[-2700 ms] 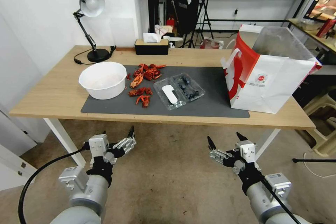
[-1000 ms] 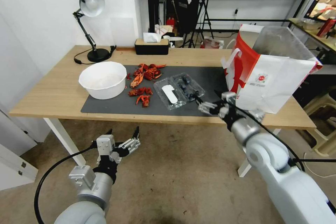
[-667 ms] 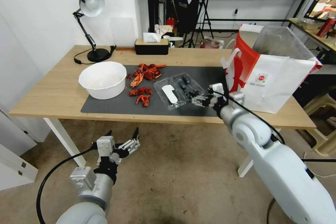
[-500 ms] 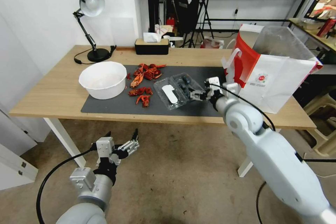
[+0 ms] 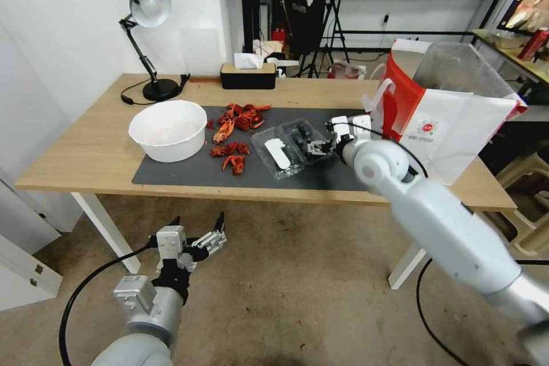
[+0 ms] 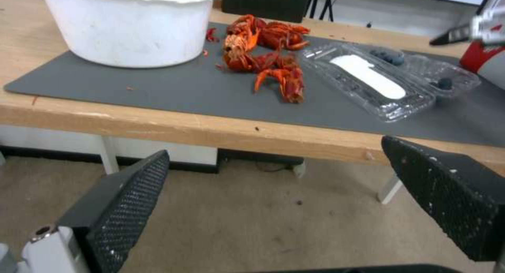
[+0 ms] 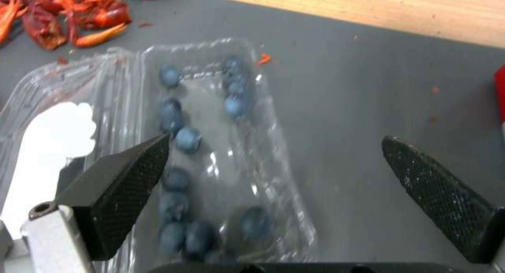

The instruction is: Close the takeout container lid, then place the container into the takeout bag.

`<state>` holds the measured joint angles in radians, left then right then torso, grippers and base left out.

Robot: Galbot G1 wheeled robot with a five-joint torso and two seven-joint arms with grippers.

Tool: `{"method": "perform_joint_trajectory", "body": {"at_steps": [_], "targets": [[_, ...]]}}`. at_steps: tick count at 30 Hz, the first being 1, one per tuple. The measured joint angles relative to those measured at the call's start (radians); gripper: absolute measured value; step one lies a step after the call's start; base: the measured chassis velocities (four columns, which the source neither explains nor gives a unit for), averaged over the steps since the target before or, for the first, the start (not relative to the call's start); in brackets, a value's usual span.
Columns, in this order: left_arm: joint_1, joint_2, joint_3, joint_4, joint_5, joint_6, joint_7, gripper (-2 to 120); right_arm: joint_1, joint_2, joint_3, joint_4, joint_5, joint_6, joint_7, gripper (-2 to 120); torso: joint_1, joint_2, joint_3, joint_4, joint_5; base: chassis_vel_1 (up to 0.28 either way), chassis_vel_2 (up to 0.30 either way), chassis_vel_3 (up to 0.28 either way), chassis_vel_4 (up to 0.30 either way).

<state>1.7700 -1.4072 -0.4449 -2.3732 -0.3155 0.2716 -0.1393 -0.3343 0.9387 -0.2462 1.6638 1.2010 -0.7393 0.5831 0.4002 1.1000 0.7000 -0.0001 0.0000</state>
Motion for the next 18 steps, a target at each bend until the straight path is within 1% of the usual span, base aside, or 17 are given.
{"method": "perform_joint_trajectory", "body": {"at_steps": [3, 4, 5, 8, 9, 12, 18], "targets": [[0.002, 0.002, 0.003, 0.0, 0.003, -0.001, 0.0, 100, 0.09, -0.022, -0.071, -0.022, 0.123, 0.001, 0.053, 100, 0.0, 0.0, 0.0, -0.0001, -0.0002, 0.0, 0.0, 0.0, 0.0], [0.004, 0.003, 0.004, 0.0, 0.004, -0.001, 0.0, 100, 0.123, -0.025, -0.097, -0.03, 0.185, 0.001, 0.086, 100, 0.0, 0.0, 0.0, 0.0, 0.0001, 0.0, 0.0, 0.0, 0.0], [0.004, 0.003, 0.004, 0.0, 0.004, -0.001, 0.0, 100, 0.123, -0.025, -0.097, -0.03, 0.185, 0.001, 0.086, 100, 0.0, 0.0, 0.0, 0.0, 0.0001, 0.0, 0.0, 0.0, 0.0], [0.012, 0.007, 0.004, -0.006, 0.006, -0.002, 0.001, 100, 0.171, -0.033, -0.145, -0.038, 0.266, 0.001, 0.149, 100, 0.0, 0.0, 0.0, 0.0002, -0.0001, 0.0, 0.0, 0.0, 0.0], [0.012, 0.007, 0.004, -0.006, 0.006, -0.002, 0.001, 100, 0.171, -0.033, -0.145, -0.038, 0.266, 0.001, 0.149, 100, 0.0, 0.0, 0.0, 0.0002, -0.0001, 0.0, 0.0, 0.0, 0.0], [0.016, 0.01, 0.004, -0.008, 0.006, -0.004, 0.001, 100, 0.194, -0.048, -0.19, -0.042, 0.285, 0.002, 0.171, 100, 0.0, 0.0, 0.0, -0.0001, 0.0001, 0.0, 0.0, 0.0, 0.0], [0.016, 0.013, 0.019, -0.004, 0.017, -0.004, 0.002, 100, 0.221, -0.054, -0.232, -0.061, 0.325, 0.002, 0.201, 100, 0.0, 0.0, 0.0, 0.0, 0.0, 0.0, 0.0, 0.0, 0.0]]}}
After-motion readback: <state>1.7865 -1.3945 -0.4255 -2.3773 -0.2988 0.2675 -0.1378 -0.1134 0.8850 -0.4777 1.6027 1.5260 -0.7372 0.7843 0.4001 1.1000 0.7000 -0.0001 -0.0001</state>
